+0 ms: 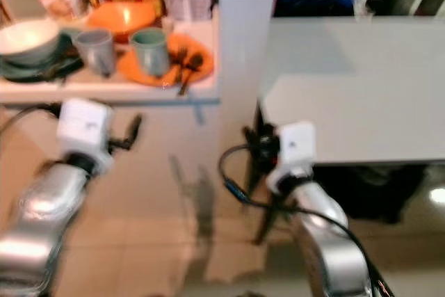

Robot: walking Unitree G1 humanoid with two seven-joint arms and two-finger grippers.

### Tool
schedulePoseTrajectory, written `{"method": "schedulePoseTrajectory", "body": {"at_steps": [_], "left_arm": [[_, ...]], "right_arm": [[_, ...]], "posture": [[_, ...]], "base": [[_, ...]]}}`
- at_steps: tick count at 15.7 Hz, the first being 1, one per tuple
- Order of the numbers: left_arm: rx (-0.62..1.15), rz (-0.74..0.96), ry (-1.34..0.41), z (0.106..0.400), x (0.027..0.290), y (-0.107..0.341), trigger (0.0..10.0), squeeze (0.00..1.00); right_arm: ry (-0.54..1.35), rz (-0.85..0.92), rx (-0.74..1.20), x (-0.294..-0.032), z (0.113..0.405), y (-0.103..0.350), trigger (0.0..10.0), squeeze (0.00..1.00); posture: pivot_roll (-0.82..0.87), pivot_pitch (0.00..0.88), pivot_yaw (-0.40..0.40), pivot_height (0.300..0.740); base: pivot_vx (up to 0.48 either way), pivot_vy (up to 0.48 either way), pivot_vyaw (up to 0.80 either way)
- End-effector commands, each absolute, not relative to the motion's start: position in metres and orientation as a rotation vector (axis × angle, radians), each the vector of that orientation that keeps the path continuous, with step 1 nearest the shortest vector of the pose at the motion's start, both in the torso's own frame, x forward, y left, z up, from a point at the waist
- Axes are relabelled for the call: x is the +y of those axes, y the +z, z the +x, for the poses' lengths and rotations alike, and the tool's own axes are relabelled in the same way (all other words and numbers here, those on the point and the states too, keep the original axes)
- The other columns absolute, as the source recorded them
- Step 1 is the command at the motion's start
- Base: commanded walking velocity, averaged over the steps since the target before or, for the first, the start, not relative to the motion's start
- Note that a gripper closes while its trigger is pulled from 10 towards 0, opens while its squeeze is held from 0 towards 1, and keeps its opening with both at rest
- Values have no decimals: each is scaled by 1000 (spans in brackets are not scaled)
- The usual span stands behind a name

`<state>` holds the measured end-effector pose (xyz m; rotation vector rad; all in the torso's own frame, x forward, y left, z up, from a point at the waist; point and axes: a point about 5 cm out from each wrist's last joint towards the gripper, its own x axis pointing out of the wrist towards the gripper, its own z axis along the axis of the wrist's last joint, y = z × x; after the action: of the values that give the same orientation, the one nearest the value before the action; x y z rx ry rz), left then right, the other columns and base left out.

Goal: Setting the table

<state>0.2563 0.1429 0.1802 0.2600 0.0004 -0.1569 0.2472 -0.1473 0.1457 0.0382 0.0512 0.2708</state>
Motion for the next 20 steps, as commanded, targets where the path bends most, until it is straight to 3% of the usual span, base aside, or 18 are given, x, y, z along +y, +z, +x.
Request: {"method": "schedulePoseTrajectory", "body": {"at_steps": [1, 4, 6, 10, 15, 20], "left_arm": [[-25, 270, -113, 257, 149, 185, 10000, 0], [-94, 279, -71, 254, 153, 203, 10000, 0], [-107, 265, -60, 257, 153, 208, 10000, 0], [-111, 256, -102, 262, 143, 210, 10000, 0], [-110, 260, -115, 265, 140, 212, 10000, 0], [-109, 250, -168, 262, 132, 210, 10000, 0]], "right_arm": [[266, 54, 39, -146, 249, 150, 10000, 0], [142, 151, 48, -140, 267, 152, 10000, 0], [157, 142, 25, -137, 272, 159, 10000, 0], [118, 111, 21, -138, 283, 170, 10000, 0], [196, 85, -3, -129, 287, 176, 10000, 0], [151, 105, 16, -135, 286, 172, 10000, 0]], "posture": [[-38, 34, 0, 740], [37, 38, -67, 740], [33, 59, -63, 740], [15, 59, -43, 740], [12, 64, -43, 740], [11, 64, -48, 740]], "base": [[0, 480, 0], [0, 480, 0], [0, 480, 0], [0, 0, 0], [381, 0, 0], [403, 0, 320]]}}
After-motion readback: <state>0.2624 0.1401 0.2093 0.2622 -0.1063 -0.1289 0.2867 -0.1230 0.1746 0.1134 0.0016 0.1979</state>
